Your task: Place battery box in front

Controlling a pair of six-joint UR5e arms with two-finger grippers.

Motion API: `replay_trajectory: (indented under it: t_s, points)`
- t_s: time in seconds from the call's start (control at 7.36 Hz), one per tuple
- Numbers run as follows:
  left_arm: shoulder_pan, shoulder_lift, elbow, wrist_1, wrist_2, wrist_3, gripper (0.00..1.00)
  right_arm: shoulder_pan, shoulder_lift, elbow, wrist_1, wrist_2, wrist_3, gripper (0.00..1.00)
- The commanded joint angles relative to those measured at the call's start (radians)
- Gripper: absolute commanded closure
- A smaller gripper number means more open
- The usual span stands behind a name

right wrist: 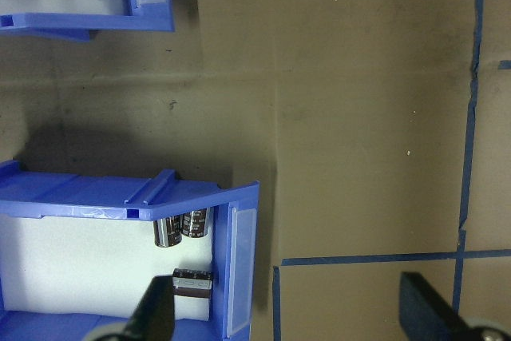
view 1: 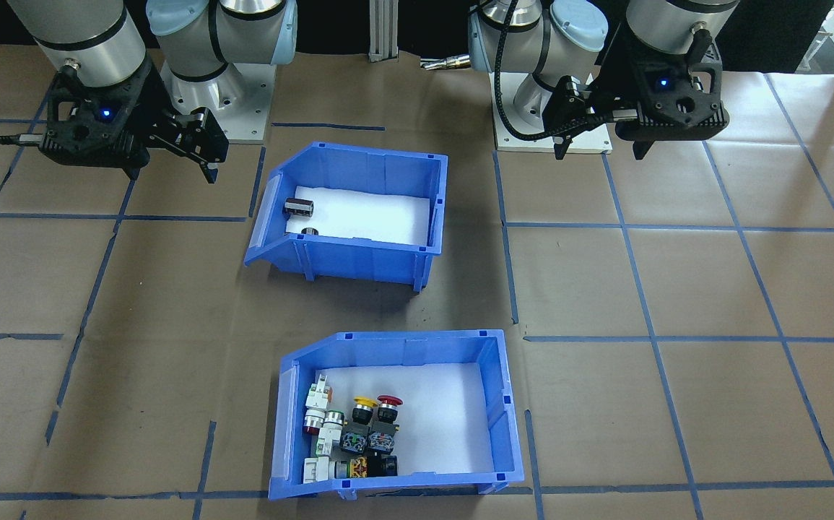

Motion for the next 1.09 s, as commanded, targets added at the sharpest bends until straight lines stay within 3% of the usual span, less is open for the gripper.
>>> replay_trajectory:
  t_s: [0.0,0.41,0.54,0.95]
  points:
    - [0.0,-0.002,-0.001,0.002,0.001,0.0,0.0,0.0,0.0,0.0,0.0,-0.002,-0.001,0.0]
    - [0.001,-0.011,-0.002,0.055,-0.007,0.003,0.0,0.0,0.0,0.0,0.0,0.0,-0.001,0.0]
    - [0.001,-0.009,-0.004,0.057,-0.065,0.006,0.0,0.0,0.0,0.0,0.0,0.0,-0.001,0.0]
    - [-0.002,-0.021,-0.022,0.069,-0.071,-0.015,0.01,0.0,0.012,-0.005,-0.002,0.0,-0.013,0.0]
